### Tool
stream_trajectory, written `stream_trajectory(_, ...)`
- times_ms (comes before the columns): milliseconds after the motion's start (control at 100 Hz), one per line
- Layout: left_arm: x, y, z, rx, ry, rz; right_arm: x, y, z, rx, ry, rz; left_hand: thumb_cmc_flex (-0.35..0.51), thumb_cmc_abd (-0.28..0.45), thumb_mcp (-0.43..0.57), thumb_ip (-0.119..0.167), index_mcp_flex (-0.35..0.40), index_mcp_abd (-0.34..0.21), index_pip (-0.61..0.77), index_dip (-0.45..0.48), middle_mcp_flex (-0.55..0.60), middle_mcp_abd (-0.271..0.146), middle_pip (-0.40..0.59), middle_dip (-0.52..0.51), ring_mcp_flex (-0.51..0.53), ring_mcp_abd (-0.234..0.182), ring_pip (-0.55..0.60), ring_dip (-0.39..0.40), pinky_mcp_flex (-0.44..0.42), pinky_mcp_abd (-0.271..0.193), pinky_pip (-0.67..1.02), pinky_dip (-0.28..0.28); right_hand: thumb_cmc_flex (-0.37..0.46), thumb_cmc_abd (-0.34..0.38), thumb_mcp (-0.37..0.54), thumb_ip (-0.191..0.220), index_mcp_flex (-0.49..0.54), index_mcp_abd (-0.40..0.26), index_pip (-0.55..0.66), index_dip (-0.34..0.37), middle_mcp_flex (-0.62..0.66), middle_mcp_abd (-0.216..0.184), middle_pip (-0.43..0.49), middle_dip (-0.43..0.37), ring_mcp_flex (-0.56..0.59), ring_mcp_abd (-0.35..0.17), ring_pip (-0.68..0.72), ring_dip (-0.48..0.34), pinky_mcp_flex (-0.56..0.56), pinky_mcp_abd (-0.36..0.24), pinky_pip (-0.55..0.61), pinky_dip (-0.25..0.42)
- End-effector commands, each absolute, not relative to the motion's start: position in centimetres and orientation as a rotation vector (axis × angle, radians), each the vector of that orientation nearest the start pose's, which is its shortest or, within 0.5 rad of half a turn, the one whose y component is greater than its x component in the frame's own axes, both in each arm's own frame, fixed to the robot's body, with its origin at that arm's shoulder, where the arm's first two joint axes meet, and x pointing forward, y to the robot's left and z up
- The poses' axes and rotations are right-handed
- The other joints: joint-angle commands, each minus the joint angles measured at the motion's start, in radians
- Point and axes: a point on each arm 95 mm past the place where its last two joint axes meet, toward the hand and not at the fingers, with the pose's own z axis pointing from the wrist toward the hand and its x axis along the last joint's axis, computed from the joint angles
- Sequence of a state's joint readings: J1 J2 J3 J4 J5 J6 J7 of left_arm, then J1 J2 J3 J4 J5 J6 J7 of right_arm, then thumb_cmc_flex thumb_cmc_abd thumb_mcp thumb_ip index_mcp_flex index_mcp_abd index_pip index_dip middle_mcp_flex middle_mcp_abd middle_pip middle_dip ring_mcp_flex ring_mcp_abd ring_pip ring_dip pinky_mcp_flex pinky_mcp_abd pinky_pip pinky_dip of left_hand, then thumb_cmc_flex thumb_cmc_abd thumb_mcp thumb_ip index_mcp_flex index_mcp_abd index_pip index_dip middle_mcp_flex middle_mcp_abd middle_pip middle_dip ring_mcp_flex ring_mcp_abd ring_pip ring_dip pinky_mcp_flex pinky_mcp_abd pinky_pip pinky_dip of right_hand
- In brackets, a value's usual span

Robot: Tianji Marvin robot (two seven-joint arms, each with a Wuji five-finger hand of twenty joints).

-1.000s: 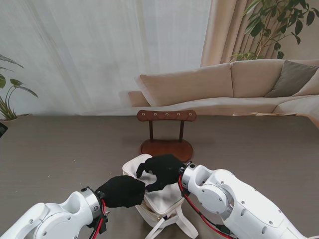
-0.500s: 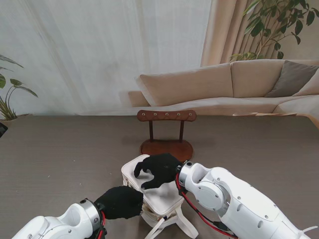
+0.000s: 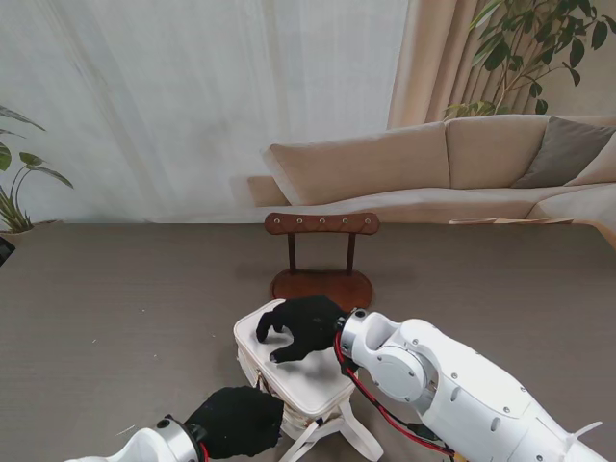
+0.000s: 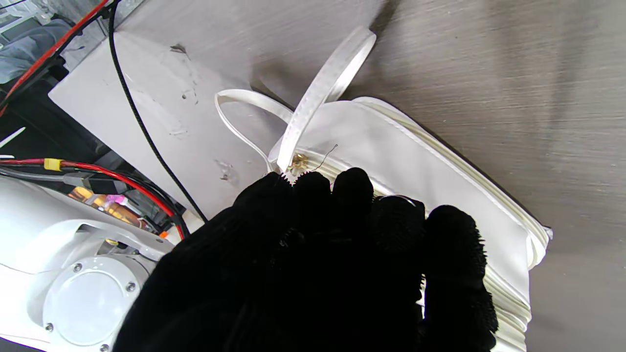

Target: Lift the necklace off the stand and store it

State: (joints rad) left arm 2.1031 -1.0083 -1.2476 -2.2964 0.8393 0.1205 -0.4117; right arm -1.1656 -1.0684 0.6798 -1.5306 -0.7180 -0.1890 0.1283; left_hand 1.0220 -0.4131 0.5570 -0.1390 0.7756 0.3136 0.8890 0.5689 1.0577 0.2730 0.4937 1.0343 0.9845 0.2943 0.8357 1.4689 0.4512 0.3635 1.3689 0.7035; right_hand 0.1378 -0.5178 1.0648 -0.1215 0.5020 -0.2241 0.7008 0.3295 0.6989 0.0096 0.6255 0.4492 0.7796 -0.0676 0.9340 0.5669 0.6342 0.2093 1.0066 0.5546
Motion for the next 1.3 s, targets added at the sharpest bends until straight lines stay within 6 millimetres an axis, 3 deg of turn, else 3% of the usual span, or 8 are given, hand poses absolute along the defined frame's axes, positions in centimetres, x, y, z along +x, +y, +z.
stream_trajectory(0, 21.5, -8.6, -26.5, -1.578, 1.917, -1.619, 38.4, 13.6, -36.3, 1.072, 2.21, 1.651, 0.031, 0.004, 0.01, -0.011, 0.006, -0.11, 0.054, 0.005, 0.022, -0.034, 0.03, -0.006, 0.019, -0.009, 0.014, 0.014, -0.003, -0.016, 0.041, -0.001, 0.014, 0.031, 0.047, 0.014, 0.016, -0.029, 0.003, 0.023, 0.017, -0.024, -0.034, -0.024, 0.086, 0.107, -0.451, -0.157, -0.359, -0.042, 0.016, -0.014)
stream_trajectory(380, 21.0, -10.2, -25.2, -1.504, 1.966, -1.692, 38.4, 13.9, -36.5, 1.086, 2.22, 1.63, 0.032, 0.005, 0.008, -0.01, 0.006, -0.113, 0.056, 0.006, 0.024, -0.036, 0.031, -0.006, 0.022, -0.015, 0.015, 0.014, 0.002, -0.019, 0.043, -0.001, 0.02, 0.028, 0.057, 0.014, 0.026, -0.031, 0.008, 0.028, 0.027, -0.025, -0.035, -0.024, 0.091, 0.099, -0.447, -0.158, -0.354, -0.058, 0.026, -0.014)
stream_trajectory(960, 22.1, -11.6, -24.8, -1.458, 1.977, -1.833, 38.4, 14.0, -36.5, 1.094, 2.22, 1.625, 0.031, 0.004, 0.01, -0.011, 0.006, -0.113, 0.057, 0.005, 0.023, -0.036, 0.03, -0.006, 0.021, -0.016, 0.017, 0.015, 0.003, -0.019, 0.043, -0.001, 0.024, 0.02, 0.066, 0.011, 0.025, -0.032, 0.006, 0.031, 0.028, -0.024, -0.034, -0.024, 0.091, 0.092, -0.443, -0.16, -0.353, -0.079, 0.041, -0.018)
stream_trajectory(1290, 22.9, -10.5, -26.7, -1.586, 1.92, -1.777, 38.2, 14.3, -34.3, 1.149, 2.134, 1.703, 0.034, 0.001, 0.011, -0.009, 0.009, -0.109, 0.056, 0.005, 0.024, -0.032, 0.03, -0.005, 0.021, -0.01, 0.017, 0.016, 0.002, -0.016, 0.044, -0.001, -0.015, 0.003, -0.046, 0.004, -0.06, -0.025, -0.041, 0.011, -0.057, -0.009, -0.066, -0.038, 0.007, 0.202, -0.481, -0.166, -0.402, -0.012, -0.009, -0.03)
